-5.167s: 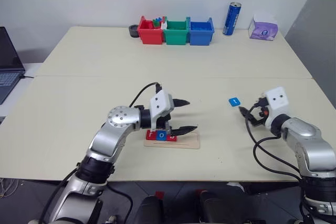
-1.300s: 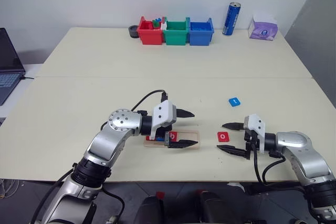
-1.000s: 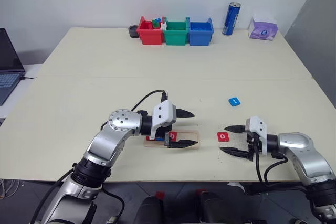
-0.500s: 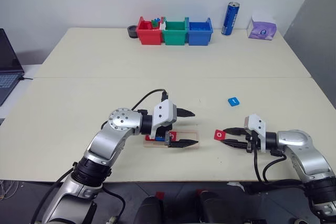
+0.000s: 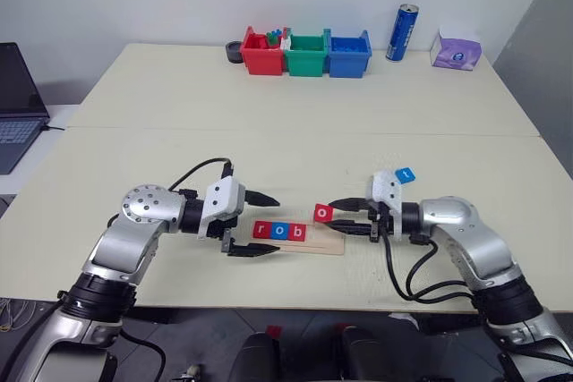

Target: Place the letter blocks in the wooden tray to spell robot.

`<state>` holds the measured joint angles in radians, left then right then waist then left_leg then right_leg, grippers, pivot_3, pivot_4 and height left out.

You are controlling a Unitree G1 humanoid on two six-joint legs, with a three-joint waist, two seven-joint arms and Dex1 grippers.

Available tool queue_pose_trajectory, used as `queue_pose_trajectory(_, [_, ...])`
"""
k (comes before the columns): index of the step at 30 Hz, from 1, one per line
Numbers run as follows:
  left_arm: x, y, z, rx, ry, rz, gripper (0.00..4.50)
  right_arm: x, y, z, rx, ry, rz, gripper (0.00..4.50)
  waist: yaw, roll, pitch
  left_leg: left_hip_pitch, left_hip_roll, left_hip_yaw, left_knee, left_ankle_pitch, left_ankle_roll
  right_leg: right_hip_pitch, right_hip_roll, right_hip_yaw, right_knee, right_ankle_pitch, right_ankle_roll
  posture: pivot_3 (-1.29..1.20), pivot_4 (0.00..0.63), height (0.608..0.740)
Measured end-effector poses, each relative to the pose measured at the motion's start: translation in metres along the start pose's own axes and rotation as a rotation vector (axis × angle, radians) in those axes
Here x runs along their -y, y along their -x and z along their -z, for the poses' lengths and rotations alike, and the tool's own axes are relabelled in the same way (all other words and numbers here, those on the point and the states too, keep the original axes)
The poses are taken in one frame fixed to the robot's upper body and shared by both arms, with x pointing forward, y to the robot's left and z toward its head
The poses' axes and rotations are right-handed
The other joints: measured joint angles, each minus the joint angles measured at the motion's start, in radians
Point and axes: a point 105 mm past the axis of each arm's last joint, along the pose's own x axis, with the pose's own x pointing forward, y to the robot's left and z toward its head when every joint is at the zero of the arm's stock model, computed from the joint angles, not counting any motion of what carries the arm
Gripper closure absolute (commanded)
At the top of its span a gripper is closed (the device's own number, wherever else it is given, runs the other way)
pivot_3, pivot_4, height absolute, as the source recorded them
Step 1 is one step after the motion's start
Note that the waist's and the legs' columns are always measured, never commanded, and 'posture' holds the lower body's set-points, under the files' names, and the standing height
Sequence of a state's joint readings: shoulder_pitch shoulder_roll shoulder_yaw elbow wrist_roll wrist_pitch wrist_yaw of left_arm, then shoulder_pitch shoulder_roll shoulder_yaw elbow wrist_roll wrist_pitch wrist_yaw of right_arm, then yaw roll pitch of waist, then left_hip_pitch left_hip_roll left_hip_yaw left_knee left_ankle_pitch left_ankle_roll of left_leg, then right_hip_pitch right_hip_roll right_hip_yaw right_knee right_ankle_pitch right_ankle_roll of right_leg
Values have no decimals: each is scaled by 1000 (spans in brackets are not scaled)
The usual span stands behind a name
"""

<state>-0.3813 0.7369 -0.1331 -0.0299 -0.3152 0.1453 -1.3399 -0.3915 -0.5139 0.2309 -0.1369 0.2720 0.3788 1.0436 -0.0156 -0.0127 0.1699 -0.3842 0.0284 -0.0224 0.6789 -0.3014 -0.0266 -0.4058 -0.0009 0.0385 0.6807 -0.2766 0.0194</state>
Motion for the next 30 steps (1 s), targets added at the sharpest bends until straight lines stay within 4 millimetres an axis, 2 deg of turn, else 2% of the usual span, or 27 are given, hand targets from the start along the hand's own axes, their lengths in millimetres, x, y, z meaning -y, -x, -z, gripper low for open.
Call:
queue_pose_trajectory(5, [2, 0, 0, 2, 1, -9, 0, -9, -13, 3, -10, -3, -39, 3040, -7, 0, 0, 0, 1, -2, 0, 0, 0, 0, 2, 0, 1, 0, 0, 0, 150, 740])
queue_pose_trajectory(23, [3, -6, -5, 23, -2, -4, 0, -12, -23, 30, -124, 10, -41, 3040, -11, 0, 0, 1, 1, -1, 0, 0, 0, 0, 2, 0, 1, 0, 0, 0, 150, 740])
queue_pose_trajectory(30, [4, -6, -5, 24, -2, 0, 0, -14, -27, 31, -123, 7, -49, 3040, -11, 0, 0, 1, 1, -1, 0, 0, 0, 0, 2, 0, 1, 0, 0, 0, 150, 740])
